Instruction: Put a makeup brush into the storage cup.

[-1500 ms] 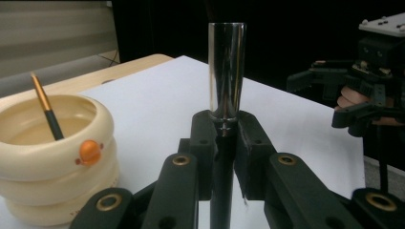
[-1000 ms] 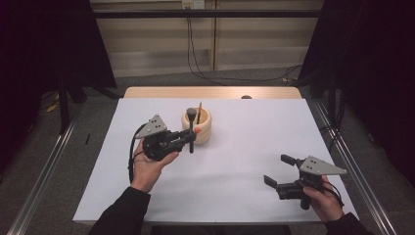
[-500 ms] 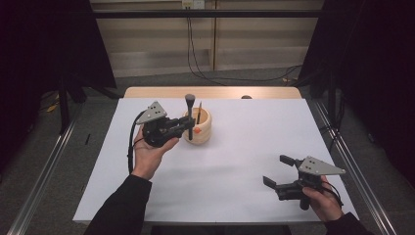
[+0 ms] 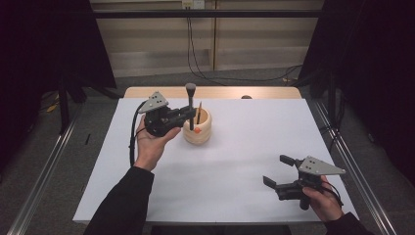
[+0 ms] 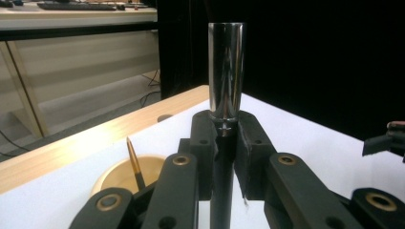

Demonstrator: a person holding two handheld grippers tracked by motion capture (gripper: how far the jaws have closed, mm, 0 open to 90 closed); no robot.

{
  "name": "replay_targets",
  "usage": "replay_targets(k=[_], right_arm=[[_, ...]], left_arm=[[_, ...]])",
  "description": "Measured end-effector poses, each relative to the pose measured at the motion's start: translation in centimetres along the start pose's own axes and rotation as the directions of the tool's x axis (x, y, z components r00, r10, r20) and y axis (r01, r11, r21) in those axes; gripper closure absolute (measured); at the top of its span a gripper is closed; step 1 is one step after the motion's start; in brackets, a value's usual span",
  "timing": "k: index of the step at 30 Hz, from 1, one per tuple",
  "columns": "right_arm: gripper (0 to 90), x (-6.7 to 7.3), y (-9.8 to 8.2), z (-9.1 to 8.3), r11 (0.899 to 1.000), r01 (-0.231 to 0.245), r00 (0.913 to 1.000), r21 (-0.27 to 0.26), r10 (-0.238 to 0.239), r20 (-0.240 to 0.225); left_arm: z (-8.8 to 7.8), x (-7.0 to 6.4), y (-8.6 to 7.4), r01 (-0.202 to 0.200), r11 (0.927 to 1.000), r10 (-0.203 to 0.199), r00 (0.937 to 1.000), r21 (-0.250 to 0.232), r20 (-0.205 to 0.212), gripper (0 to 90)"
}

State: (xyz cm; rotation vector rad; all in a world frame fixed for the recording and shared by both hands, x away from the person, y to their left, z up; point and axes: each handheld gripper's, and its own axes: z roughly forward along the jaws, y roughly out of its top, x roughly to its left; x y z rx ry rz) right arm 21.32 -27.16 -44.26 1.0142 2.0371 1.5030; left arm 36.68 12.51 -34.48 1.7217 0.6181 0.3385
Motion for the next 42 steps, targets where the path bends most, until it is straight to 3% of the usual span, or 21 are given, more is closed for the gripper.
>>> replay_targets(k=[3,4,5,7,9,10,11,14,17,18,19,20,22,23,27,28,35,37,42], right_arm=[[2.7,0.0,0.0,0.0,1.000,0.002,1.0000,-0.002,-0.002,0.000],[2.6,0.0,0.0,0.0,1.000,0.004,1.0000,-0.004,-0.004,-0.003],[2.5,0.0,0.0,0.0,1.000,0.002,1.0000,-0.003,-0.002,-0.004],[2.5,0.0,0.0,0.1,1.000,0.005,1.0000,-0.004,-0.005,-0.002],[2.4,0.1,0.0,0.0,1.000,-0.001,1.0000,-0.004,0.001,0.002],[2.4,0.0,0.0,0.0,1.000,0.000,1.0000,-0.004,0.000,0.000],[2.4,0.0,0.0,0.0,1.000,-0.001,1.0000,-0.004,0.001,0.001],[2.4,0.0,0.0,0.0,1.000,0.000,1.0000,-0.004,0.000,-0.001],[2.3,0.1,0.0,0.0,1.000,-0.002,1.0000,-0.002,0.002,-0.001],[2.3,0.1,-0.1,0.1,1.000,0.000,1.0000,-0.001,0.000,-0.001],[2.2,0.1,-0.1,0.1,1.000,0.000,1.0000,-0.001,0.000,-0.003],[2.1,0.1,-0.1,0.1,1.000,0.000,1.0000,0.001,0.000,-0.005],[2.0,0.2,-0.1,0.1,1.000,-0.003,1.0000,0.003,0.003,-0.009],[1.9,0.2,-0.1,0.1,1.000,-0.003,1.0000,0.003,0.003,-0.009],[1.1,0.1,-0.1,0.2,1.000,-0.004,0.9999,0.003,0.004,-0.015],[0.9,0.1,-0.1,0.2,1.000,-0.005,0.9999,0.003,0.005,-0.013],[0.0,0.1,-0.1,0.1,1.000,0.002,1.0000,-0.005,-0.002,-0.009],[0.0,0.1,-0.1,0.1,1.000,0.003,0.9999,-0.004,-0.003,-0.010],[0.0,0.1,-0.1,0.1,1.000,0.003,1.0000,-0.003,-0.004,-0.007]], left_arm=[[0.4,0.4,0.5,-0.003,1.0000,0.003,0.9998,0.006,-0.019,79.4],[0.6,0.6,0.6,0.002,1.0000,-0.002,1.0000,0.000,-0.008,79.4],[0.8,0.6,0.7,0.000,1.0000,0.000,0.9995,0.006,-0.032,79.4],[1.1,0.9,0.9,0.005,1.0000,-0.005,0.9992,0.001,-0.040,79.4],[1.4,1.2,1.0,0.021,0.9996,-0.022,0.9988,-0.017,-0.045,79.4],[1.5,1.4,1.1,0.005,1.0000,-0.005,0.9992,-0.005,-0.038,79.4],[1.7,1.4,1.1,0.018,0.9997,-0.018,0.9989,-0.016,-0.043,79.4],[1.9,1.7,1.3,0.001,0.9999,-0.001,0.9985,-0.011,-0.055,79.4],[2.2,2.0,1.5,0.016,0.9994,-0.017,0.9992,-0.030,-0.036,79.4],[2.3,2.0,1.6,0.008,0.9999,-0.009,0.9985,-0.015,-0.054,79.4],[2.5,2.1,1.6,0.012,0.9996,-0.013,0.9991,-0.026,-0.040,79.4],[2.5,2.2,1.6,0.003,0.9999,-0.004,0.9983,-0.013,-0.058,79.4],[2.7,2.6,1.7,0.006,0.9998,-0.007,0.9983,-0.020,-0.057,79.4],[2.9,2.6,1.6,0.020,0.9993,-0.022,0.9985,-0.031,-0.051,79.4],[3.3,2.9,1.4,0.015,0.9999,-0.016,0.9973,-0.005,-0.071,79.4],[3.5,3.0,1.3,0.011,0.9999,-0.012,0.9983,-0.006,-0.057,79.4],[4.4,3.2,0.7,0.010,0.9998,-0.008,0.9966,0.018,-0.082,79.4],[4.6,3.3,0.4,0.016,0.9998,-0.016,0.9977,0.008,-0.066,79.4],[4.9,3.3,-0.1,0.013,0.9996,-0.011,0.9970,0.026,-0.077,79.4]])
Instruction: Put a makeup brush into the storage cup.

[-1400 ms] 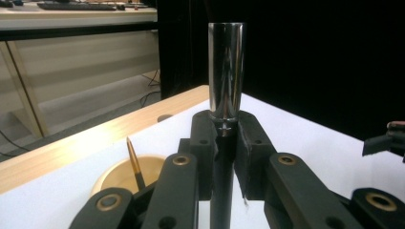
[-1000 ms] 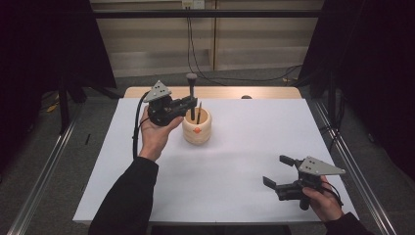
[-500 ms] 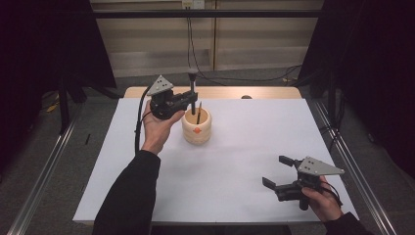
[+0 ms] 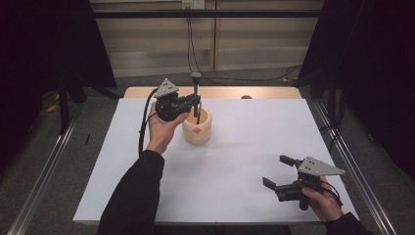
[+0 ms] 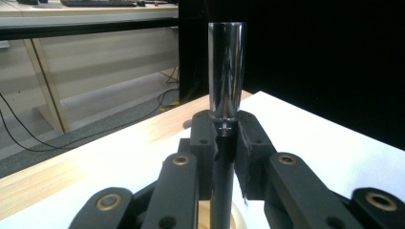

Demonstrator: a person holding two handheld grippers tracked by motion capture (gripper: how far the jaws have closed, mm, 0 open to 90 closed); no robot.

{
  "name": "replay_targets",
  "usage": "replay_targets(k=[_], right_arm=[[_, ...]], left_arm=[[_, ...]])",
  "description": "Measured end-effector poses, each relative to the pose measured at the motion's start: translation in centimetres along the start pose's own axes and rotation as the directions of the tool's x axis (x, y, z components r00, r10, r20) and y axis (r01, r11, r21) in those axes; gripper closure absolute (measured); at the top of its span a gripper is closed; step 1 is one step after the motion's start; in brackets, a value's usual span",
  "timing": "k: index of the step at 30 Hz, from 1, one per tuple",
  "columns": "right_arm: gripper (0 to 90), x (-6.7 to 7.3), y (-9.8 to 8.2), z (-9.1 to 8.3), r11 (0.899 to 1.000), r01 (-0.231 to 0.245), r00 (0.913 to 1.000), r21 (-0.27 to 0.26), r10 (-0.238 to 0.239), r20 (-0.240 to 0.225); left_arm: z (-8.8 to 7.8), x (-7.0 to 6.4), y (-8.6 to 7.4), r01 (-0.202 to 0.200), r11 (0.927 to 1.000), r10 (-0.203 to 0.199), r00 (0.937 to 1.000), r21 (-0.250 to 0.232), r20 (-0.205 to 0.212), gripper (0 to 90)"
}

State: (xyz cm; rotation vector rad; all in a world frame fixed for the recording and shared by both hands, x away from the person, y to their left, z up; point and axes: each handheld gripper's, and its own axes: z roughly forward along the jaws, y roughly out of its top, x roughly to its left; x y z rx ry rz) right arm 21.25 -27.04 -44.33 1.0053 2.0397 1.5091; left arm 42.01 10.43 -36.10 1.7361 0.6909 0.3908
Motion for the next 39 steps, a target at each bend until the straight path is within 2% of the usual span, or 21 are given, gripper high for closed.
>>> replay_targets(k=[1,2,5,8,9,10,11,13,16,18,19,21,23,24,25,26,27,29,34,38,39], right_arm=[[0.0,0.0,0.0,0.0,1.000,-0.004,1.0000,-0.001,0.004,0.002],[0.0,0.0,0.0,0.0,1.000,0.000,1.0000,0.000,0.000,0.001],[0.0,0.0,0.0,0.0,1.000,-0.001,1.0000,-0.001,0.001,0.001],[0.0,0.0,0.0,0.0,1.000,-0.007,1.0000,-0.011,0.007,-0.002],[0.0,0.0,0.0,0.0,1.000,-0.005,1.0000,-0.013,0.005,0.002],[0.0,0.0,0.0,0.0,1.000,-0.004,1.0000,-0.015,0.004,0.004],[0.0,0.0,0.0,0.0,1.000,-0.009,1.0000,-0.017,0.009,0.004],[0.0,0.1,0.0,0.0,1.000,-0.015,0.9999,-0.022,0.015,0.007],[0.0,0.1,0.0,0.0,1.000,-0.017,0.9998,-0.024,0.017,0.009],[0.0,0.1,0.0,0.0,1.000,-0.020,0.9997,-0.024,0.020,0.012],[0.0,0.1,0.0,0.0,1.000,-0.016,0.9998,-0.024,0.016,0.010],[0.0,0.0,0.0,-0.1,1.000,-0.013,0.9999,-0.026,0.013,0.001],[0.0,0.1,0.0,0.0,1.000,-0.019,0.9997,-0.025,0.019,0.016],[0.0,0.1,0.0,0.0,1.000,-0.017,0.9998,-0.022,0.017,0.007],[0.0,0.1,0.0,0.0,1.000,-0.017,0.9997,-0.026,0.018,0.016],[0.0,0.1,0.0,0.0,1.000,-0.017,0.9998,-0.026,0.017,0.009],[0.0,0.1,0.0,0.0,1.000,-0.018,0.9998,-0.024,0.018,0.005],[0.0,0.1,0.0,0.0,1.000,-0.017,0.9998,-0.025,0.017,0.008],[0.0,0.1,0.0,0.0,1.000,-0.010,0.9999,-0.021,0.010,0.006],[0.0,0.1,0.0,0.0,1.000,-0.010,1.0000,-0.018,0.010,0.001],[0.0,0.1,0.0,0.0,1.000,-0.011,0.9999,-0.022,0.011,0.005]], left_arm=[[0.1,0.1,-0.2,0.011,0.9999,-0.011,0.9999,0.001,0.002,79.4],[0.2,0.2,-0.3,-0.004,0.9999,0.004,1.0000,0.013,0.000,79.4],[0.5,0.3,-0.7,-0.002,0.9996,0.003,0.9998,0.027,-0.017,79.4],[0.7,0.4,-1.3,-0.001,0.9998,0.001,1.0000,0.020,0.003,79.4],[0.7,0.4,-1.4,-0.004,0.9995,0.004,0.9999,0.031,-0.012,79.4],[0.8,0.5,-1.7,-0.005,0.9995,0.005,1.0000,0.032,-0.006,79.4],[0.8,0.5,-1.9,0.004,0.9994,-0.004,0.9998,0.033,-0.019,79.4],[1.0,0.7,-2.2,0.009,0.9994,-0.009,1.0000,0.032,-0.004,79.4],[1.2,0.5,-2.5,0.001,0.9983,0.000,0.9998,0.058,-0.020,79.4],[1.4,0.6,-2.7,-0.003,0.9983,0.003,1.0000,0.058,-0.007,79.3],[1.4,0.5,-2.8,0.002,0.9980,0.000,0.9997,0.062,-0.024,79.4],[1.5,0.6,-3.0,-0.005,0.9976,0.007,0.9997,0.070,-0.024,79.3],[1.6,0.6,-3.2,-0.005,0.9979,0.006,0.9999,0.065,-0.015,79.3],[1.6,0.6,-3.3,0.001,0.9979,0.001,0.9997,0.065,-0.026,79.3],[1.7,0.6,-3.5,0.004,0.9984,-0.003,0.9999,0.056,-0.012,79.3],[1.6,0.5,-3.6,0.002,0.9978,0.000,0.9995,0.067,-0.032,79.3],[1.7,0.6,-3.8,0.003,0.9981,-0.002,0.9999,0.062,-0.014,79.3],[1.8,0.5,-4.1,0.002,0.9973,0.000,0.9997,0.074,-0.026,79.2],[1.8,0.5,-4.7,0.004,0.9977,-0.003,0.9998,0.068,-0.018,79.2],[1.8,0.6,-5.1,0.020,0.9966,-0.017,0.9991,0.080,-0.038,79.0],[1.8,0.6,-5.1,0.012,0.9962,-0.009,0.9991,0.086,-0.041,79.1]])
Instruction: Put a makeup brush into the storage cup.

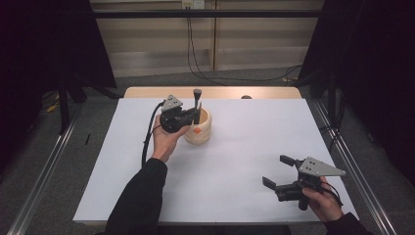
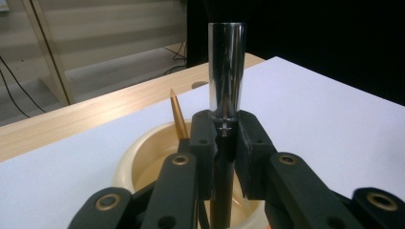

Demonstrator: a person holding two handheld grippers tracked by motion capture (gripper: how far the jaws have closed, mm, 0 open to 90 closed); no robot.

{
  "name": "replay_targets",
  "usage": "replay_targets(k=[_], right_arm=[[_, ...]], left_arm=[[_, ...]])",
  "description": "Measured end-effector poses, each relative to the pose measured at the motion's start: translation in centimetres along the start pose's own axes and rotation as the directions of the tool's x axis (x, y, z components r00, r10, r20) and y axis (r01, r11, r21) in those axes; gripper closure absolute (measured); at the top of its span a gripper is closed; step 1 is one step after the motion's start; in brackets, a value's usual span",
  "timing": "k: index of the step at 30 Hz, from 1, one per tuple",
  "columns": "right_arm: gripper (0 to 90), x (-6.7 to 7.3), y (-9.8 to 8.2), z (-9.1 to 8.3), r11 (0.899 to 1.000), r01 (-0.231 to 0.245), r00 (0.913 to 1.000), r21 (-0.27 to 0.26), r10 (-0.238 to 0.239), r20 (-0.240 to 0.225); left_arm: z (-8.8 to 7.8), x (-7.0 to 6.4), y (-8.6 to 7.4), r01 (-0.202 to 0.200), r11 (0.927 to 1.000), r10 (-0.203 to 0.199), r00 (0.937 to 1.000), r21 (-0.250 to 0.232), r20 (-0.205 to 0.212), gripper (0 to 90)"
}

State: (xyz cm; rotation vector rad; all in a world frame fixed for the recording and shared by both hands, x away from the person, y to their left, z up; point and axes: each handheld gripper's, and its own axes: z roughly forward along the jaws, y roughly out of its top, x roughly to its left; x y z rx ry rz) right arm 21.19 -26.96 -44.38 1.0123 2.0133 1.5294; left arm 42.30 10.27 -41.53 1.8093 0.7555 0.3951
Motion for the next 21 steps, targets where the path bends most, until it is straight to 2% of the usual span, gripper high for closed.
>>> replay_targets(k=[1,6,8,9,11,14,16,17,19,21], right_arm=[[0.0,-0.07,-0.01,-0.03,1.000,0.005,1.0000,0.004,-0.005,-0.003],[0.1,-0.09,-0.02,-0.03,1.000,0.000,1.0000,0.003,0.000,0.000],[0.0,-0.06,-0.01,-0.04,1.000,0.003,1.0000,0.003,-0.003,-0.003],[0.0,-0.08,-0.02,-0.04,1.000,0.005,1.0000,0.004,-0.005,-0.005],[0.0,-0.10,-0.02,-0.05,1.000,0.001,1.0000,0.003,-0.001,0.000],[0.0,-0.09,-0.02,-0.02,1.000,0.006,0.9999,0.005,-0.006,-0.009],[0.0,-0.05,-0.03,0.00,1.000,0.006,0.9999,0.006,-0.006,-0.011],[0.0,-0.08,-0.04,0.01,1.000,0.005,0.9999,0.005,-0.005,-0.010],[0.0,-0.14,-0.06,0.01,1.000,-0.006,0.9999,0.003,0.006,-0.013],[0.0,-0.21,-0.11,0.02,1.000,-0.004,1.0000,0.006,0.004,-0.007]], left_arm=[[0.00,-0.05,0.02,-0.001,0.9999,0.002,0.9999,0.012,-0.010,79.1],[0.17,-0.22,0.10,-0.001,1.0000,0.001,0.9998,0.008,-0.019,77.9],[0.12,-0.19,0.11,-0.004,0.9999,0.004,0.9992,0.011,-0.040,70.8],[0.08,-0.12,0.12,-0.005,0.9999,0.006,0.9995,0.014,-0.031,70.7],[-0.03,-0.19,0.13,-0.009,0.9998,0.009,0.9989,0.016,-0.045,68.4],[0.13,-0.22,0.13,0.007,1.0000,-0.007,0.9988,-0.003,-0.049,59.3],[0.20,-0.16,0.11,-0.010,0.9999,0.010,0.9992,0.005,-0.039,53.6],[0.22,-0.23,0.09,-0.020,0.9998,0.020,0.9985,0.006,-0.052,51.4],[0.24,-0.13,0.09,0.001,1.0000,-0.001,0.9991,-0.003,-0.043,42.6],[0.19,-0.06,0.12,-0.005,0.9999,0.005,0.9987,-0.010,-0.050,39.6]])
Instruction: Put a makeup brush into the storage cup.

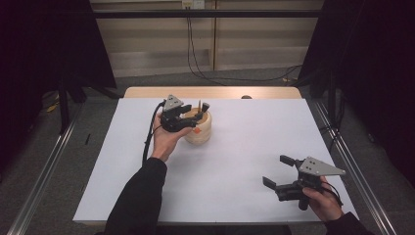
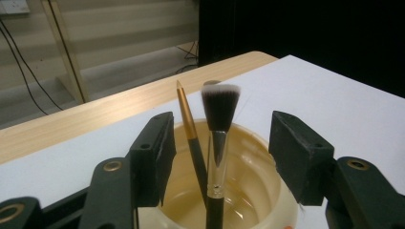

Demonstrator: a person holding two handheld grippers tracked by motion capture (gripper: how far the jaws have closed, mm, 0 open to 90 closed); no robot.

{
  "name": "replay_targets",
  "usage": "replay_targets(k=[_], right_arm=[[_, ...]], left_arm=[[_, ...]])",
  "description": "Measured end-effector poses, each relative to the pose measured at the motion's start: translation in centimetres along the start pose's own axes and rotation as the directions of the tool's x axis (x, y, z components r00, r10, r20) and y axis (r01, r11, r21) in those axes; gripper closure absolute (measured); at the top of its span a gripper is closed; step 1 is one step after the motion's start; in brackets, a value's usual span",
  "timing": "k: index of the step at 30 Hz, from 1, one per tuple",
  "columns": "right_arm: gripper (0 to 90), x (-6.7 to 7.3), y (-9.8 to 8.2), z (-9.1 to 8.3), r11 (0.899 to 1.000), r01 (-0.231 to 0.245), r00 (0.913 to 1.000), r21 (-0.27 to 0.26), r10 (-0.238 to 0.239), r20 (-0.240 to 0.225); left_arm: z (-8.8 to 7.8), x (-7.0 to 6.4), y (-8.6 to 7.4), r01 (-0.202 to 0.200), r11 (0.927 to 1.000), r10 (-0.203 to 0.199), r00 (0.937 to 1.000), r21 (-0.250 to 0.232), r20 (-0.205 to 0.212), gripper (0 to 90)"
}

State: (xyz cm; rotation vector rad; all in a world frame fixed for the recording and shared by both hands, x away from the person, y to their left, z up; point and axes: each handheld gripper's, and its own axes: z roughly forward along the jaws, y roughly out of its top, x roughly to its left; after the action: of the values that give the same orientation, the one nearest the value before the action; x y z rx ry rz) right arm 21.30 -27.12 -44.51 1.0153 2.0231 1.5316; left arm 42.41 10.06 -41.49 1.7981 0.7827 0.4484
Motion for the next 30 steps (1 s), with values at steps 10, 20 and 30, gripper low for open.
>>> replay_targets(k=[10,20,30], right_arm=[[0.0,-0.3,-0.1,0.2,1.000,-0.012,0.9999,-0.004,0.012,-0.006],[0.0,-0.2,-0.1,0.3,1.000,-0.004,0.9999,-0.003,0.004,-0.010],[0.0,0.1,0.1,0.2,1.000,0.011,0.9999,0.002,-0.011,0.000]], left_arm=[[0.1,0.4,0.0,0.027,0.9995,-0.026,0.9996,-0.015,0.011,13.0],[-0.7,0.5,0.3,0.060,0.9982,-0.060,0.9981,-0.008,0.011,2.4],[-1.8,-0.1,0.7,0.035,0.9994,-0.035,0.9994,-0.004,-0.006,2.0]])
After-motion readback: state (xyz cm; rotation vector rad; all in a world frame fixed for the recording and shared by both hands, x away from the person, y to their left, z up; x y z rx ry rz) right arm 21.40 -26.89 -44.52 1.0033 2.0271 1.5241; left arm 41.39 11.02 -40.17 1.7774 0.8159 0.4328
